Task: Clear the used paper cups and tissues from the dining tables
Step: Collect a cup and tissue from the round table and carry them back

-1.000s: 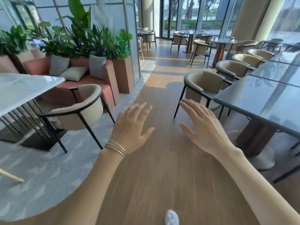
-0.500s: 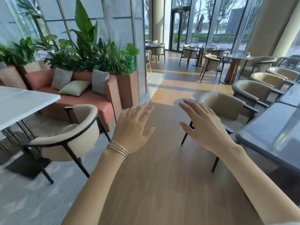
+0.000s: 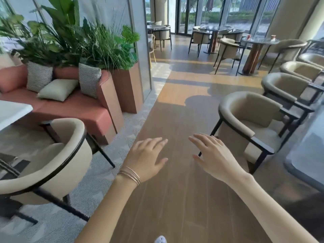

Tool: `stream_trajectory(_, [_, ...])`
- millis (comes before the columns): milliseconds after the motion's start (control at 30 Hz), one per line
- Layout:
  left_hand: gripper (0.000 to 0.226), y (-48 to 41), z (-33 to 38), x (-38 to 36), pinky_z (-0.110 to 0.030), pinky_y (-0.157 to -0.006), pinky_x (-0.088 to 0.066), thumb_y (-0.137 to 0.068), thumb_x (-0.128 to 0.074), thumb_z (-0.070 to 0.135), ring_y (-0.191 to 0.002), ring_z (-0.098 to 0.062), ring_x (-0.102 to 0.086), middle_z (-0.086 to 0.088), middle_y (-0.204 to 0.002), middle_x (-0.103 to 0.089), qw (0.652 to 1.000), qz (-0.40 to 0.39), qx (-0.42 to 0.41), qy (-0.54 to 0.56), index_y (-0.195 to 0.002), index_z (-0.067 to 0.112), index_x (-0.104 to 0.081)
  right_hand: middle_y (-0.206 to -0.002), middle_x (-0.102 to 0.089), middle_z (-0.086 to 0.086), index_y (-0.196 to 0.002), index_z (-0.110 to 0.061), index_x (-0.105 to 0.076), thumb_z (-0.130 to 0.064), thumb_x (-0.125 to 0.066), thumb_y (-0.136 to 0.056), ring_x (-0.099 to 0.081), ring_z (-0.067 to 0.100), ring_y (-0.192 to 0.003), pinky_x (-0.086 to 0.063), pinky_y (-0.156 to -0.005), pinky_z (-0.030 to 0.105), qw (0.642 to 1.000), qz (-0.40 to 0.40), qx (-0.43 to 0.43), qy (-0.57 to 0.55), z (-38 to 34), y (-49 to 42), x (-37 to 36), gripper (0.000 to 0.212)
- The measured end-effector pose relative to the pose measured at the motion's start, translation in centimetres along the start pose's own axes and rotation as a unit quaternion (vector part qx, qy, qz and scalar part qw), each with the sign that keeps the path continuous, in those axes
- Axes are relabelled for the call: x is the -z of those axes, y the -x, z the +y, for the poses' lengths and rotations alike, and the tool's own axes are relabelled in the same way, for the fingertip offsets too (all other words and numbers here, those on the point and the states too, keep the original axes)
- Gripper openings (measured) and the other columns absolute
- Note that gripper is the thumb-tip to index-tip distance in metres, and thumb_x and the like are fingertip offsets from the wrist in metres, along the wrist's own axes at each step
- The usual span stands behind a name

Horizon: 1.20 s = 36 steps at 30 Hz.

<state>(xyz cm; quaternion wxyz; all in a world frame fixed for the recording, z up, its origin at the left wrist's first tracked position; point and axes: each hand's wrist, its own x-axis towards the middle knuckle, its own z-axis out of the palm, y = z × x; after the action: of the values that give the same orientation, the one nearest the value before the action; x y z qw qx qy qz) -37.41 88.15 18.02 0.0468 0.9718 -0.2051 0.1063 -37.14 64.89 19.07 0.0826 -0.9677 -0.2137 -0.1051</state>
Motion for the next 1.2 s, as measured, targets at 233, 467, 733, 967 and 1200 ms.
stream_trajectory(233, [0.052,-14.8,-7.6,0.1,-0.032,-0.1,-0.031,-0.087,-0.052,0.046,-0.122,-0.017,-0.047,0.004,-0.134,-0.051,0.999,0.031,-0.023,0.017,-0.133,0.024,-0.046,-0.137,-0.049,0.005,-0.134,-0.016,-0.045,-0.027,-0.059,-0.087,-0.042,0.024,-0.129,-0.031,-0.105,0.04,0.999,0.033,-0.008,-0.001,4.2,-14.4,-0.3,0.051])
stream_trajectory(467, [0.048,-25.4,-11.6,-4.8,-0.037,-0.089,-0.045,-0.078,-0.063,0.04,-0.107,-0.021,-0.059,0.0,-0.12,-0.063,0.998,0.045,-0.025,0.026,-0.121,0.019,-0.06,-0.139,-0.047,0.005,-0.136,-0.016,-0.043,-0.028,-0.056,-0.089,-0.039,0.023,-0.131,-0.028,-0.107,0.038,0.999,0.019,-0.026,-0.011,11.0,-24.0,-4.7,0.05])
stream_trajectory(733, [0.05,-43.2,-15.0,-10.8,-0.034,-0.091,-0.042,-0.081,-0.061,0.041,-0.114,-0.02,-0.055,0.001,-0.128,-0.057,1.0,-0.001,-0.003,0.017,-0.126,0.022,-0.055,-0.143,-0.041,-0.003,-0.141,-0.024,-0.033,-0.034,-0.047,-0.092,-0.032,0.017,-0.134,-0.022,-0.109,0.035,1.0,-0.027,-0.014,0.006,24.0,-38.6,-9.1,0.052])
stream_trajectory(967, [0.047,-60.1,-17.5,-11.3,-0.035,-0.097,-0.037,-0.085,-0.057,0.041,-0.117,-0.02,-0.052,0.001,-0.13,-0.056,0.999,0.045,0.004,0.021,-0.128,0.021,-0.054,-0.136,-0.05,0.0,-0.137,-0.022,-0.041,-0.033,-0.055,-0.089,-0.043,0.021,-0.126,-0.031,-0.105,0.036,1.0,0.01,0.006,0.022,34.4,-53.0,-6.9,0.051])
stream_trajectory(1200, [0.042,-70.8,-20.5,-15.6,-0.035,-0.091,-0.043,-0.08,-0.065,0.037,-0.109,-0.019,-0.058,0.003,-0.119,-0.063,0.999,0.018,0.001,0.042,-0.119,0.021,-0.061,-0.121,-0.061,0.004,-0.126,-0.017,-0.055,-0.026,-0.068,-0.08,-0.056,0.027,-0.113,-0.043,-0.094,0.04,0.999,0.021,-0.016,-0.018,40.4,-61.4,-10.8,0.048])
